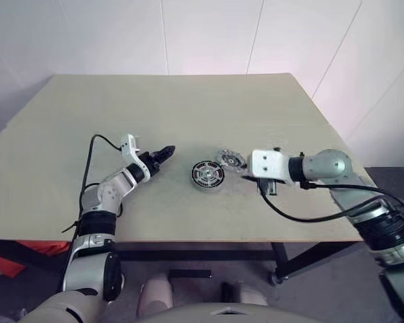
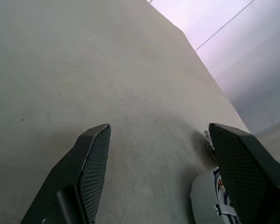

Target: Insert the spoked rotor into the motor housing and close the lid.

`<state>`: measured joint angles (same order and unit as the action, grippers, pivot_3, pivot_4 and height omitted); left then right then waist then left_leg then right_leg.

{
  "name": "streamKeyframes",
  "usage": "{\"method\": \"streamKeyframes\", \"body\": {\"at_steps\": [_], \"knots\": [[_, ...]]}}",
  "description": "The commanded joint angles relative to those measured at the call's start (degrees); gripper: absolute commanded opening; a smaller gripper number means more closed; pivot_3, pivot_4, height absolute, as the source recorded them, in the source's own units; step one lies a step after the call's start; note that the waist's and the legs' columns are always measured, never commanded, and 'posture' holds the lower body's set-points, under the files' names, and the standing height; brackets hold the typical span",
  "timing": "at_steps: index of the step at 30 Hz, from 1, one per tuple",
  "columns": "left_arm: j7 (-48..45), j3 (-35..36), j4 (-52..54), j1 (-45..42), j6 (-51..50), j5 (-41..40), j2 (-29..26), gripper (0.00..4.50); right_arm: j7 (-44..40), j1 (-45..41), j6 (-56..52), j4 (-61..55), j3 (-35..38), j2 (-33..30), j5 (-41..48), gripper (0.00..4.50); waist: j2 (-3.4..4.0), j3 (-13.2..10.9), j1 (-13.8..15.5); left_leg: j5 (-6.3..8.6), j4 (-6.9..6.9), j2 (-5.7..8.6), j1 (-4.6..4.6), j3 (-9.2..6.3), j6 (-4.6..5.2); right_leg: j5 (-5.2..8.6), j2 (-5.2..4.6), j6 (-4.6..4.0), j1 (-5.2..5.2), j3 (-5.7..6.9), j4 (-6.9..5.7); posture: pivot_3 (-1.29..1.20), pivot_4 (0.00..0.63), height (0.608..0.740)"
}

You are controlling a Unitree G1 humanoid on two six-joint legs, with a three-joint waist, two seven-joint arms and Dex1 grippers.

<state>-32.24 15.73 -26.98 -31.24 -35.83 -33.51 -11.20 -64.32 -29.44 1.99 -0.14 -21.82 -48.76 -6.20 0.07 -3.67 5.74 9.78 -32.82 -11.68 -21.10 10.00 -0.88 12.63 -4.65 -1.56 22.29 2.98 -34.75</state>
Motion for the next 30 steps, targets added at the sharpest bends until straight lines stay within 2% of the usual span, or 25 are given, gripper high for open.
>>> {"method": "streamKeyframes", "body": {"at_steps": [1, 2, 11, 19, 30], "knots": [[-0.83, -0.17, 0.51, -1.3, 1.93, 0.28, 0.16, 3.54, -2.38, -8.4, 12.43, 6.87, -4.54, 2.18, -6.3, 2.29, 0.01, -0.01, -0.63, 0.0, -0.04, -0.01, -0.02, 0.01, 0.0, -0.11, 0.0, -0.18, 0.08, -0.01, -0.06, 0.0, 0.0, 0.74], [-0.77, -0.12, 0.59, -1.16, 2.1, 0.31, 0.25, 3.54, -2.59, -9.86, 14.77, 8.73, -5.41, 3.03, -7.23, 2.29, 0.01, -0.01, -0.69, -0.01, -0.08, -0.03, -0.06, 0.02, -0.01, -0.23, 0.02, -0.39, 0.14, -0.01, -0.09, 0.0, 0.0, 0.74], [0.99, 1.13, 5.07, 3.27, 1.94, -0.44, 0.65, 3.54, -5.27, -17.87, 29.74, 21.81, -10.83, 9.53, -11.61, 2.29, 0.0, -0.01, -0.18, 0.17, -0.37, -0.02, -0.4, 0.04, 0.29, -0.28, -0.03, -0.49, 0.18, 0.03, -0.06, 0.0, 0.0, 0.74], [2.3, 0.96, 9.78, 6.56, 0.55, -1.35, 1.32, 3.54, 1.11, -24.4, 38.39, 37.31, -13.0, 13.15, -20.38, 2.29, -0.02, -0.02, -0.49, 0.2, -0.52, 0.0, -0.32, 0.03, 0.33, -0.29, -0.12, -0.5, 0.1, 0.07, -0.16, 0.0, 0.0, 0.74], [3.07, 1.37, 9.8, 6.86, 0.26, -1.21, 0.62, 3.54, 2.5, -26.47, 42.08, 41.48, -13.3, 16.31, -22.54, 2.29, -0.02, -0.02, -0.52, 0.21, -0.51, -0.01, -0.36, 0.03, 0.34, -0.29, -0.1, -0.51, 0.12, 0.07, -0.15, 0.0, 0.0, 0.74]]}}
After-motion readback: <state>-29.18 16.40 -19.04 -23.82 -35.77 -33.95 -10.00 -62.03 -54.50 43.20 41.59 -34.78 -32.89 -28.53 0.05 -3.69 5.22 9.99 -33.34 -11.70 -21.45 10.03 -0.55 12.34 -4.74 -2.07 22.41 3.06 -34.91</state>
